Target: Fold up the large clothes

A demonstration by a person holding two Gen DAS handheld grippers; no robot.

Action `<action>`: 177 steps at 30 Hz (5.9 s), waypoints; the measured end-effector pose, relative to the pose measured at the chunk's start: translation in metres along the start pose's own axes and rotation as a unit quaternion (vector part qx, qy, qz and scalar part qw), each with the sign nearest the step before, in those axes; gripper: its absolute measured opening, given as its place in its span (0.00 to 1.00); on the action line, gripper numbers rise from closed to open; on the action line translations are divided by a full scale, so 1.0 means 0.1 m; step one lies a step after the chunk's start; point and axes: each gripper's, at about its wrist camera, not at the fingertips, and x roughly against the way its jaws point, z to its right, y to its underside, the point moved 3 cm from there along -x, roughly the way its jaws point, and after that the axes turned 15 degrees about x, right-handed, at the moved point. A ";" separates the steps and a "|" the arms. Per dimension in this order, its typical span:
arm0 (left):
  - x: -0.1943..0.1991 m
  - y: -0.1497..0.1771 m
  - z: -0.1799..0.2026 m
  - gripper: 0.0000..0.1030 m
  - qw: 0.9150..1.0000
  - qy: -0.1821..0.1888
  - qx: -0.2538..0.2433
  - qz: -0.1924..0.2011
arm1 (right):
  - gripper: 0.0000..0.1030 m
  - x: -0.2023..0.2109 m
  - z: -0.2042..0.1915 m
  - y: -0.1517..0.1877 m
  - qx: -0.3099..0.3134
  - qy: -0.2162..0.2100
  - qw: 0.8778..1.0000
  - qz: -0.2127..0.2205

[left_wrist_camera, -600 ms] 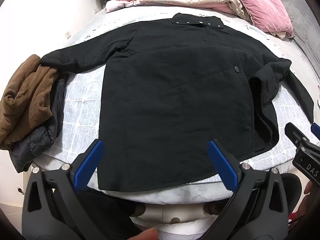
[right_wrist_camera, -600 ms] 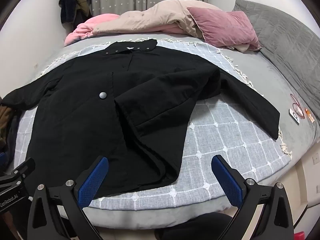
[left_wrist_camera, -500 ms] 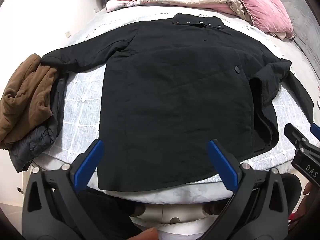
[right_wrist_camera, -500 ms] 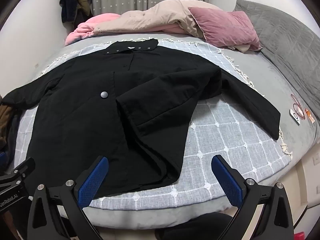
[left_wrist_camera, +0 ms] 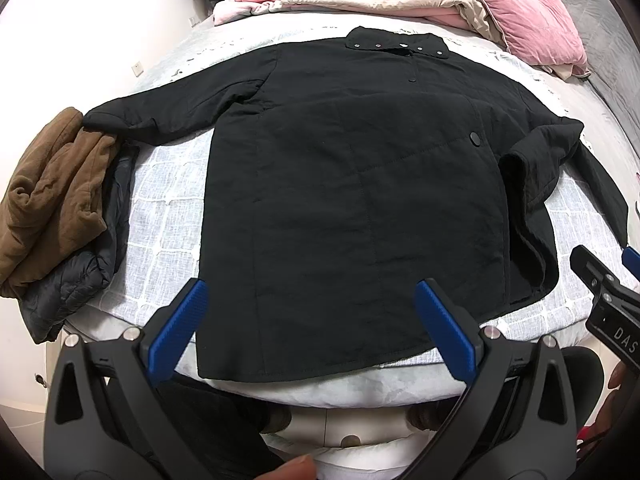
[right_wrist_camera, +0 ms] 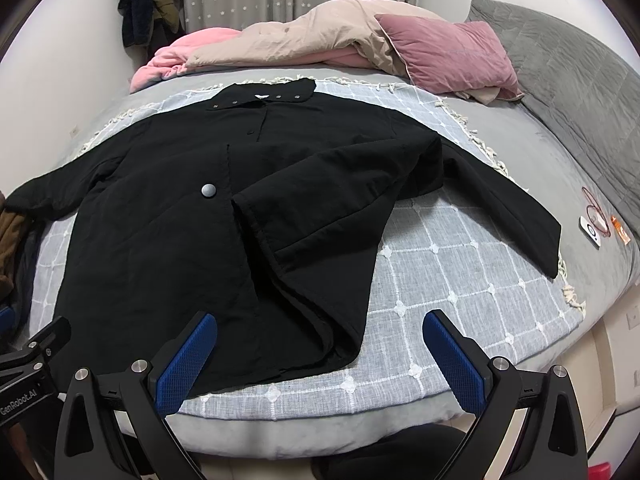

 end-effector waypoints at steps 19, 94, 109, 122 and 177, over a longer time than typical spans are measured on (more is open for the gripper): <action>-0.01 0.03 0.01 0.99 1.000 -0.003 -0.003 -0.003 | 1.00 -0.01 0.01 0.05 0.004 0.005 1.000 -0.002; -1.25 0.11 -1.14 0.99 0.977 0.121 0.061 -0.162 | 0.13 -0.89 2.24 0.87 -0.185 -0.113 0.969 -0.119; -1.15 0.24 -1.34 0.99 0.966 0.176 0.091 -0.167 | 0.71 -1.47 1.99 0.62 -0.194 -0.203 0.958 -0.062; 0.27 -0.23 -1.67 0.06 0.950 0.289 0.105 -0.049 | 0.06 0.04 1.95 0.57 -0.224 -0.321 0.916 0.084; -3.00 -3.50 -0.60 0.81 0.993 -0.053 -0.104 -0.025 | 0.70 -2.85 2.44 -2.52 0.028 0.012 0.999 -0.034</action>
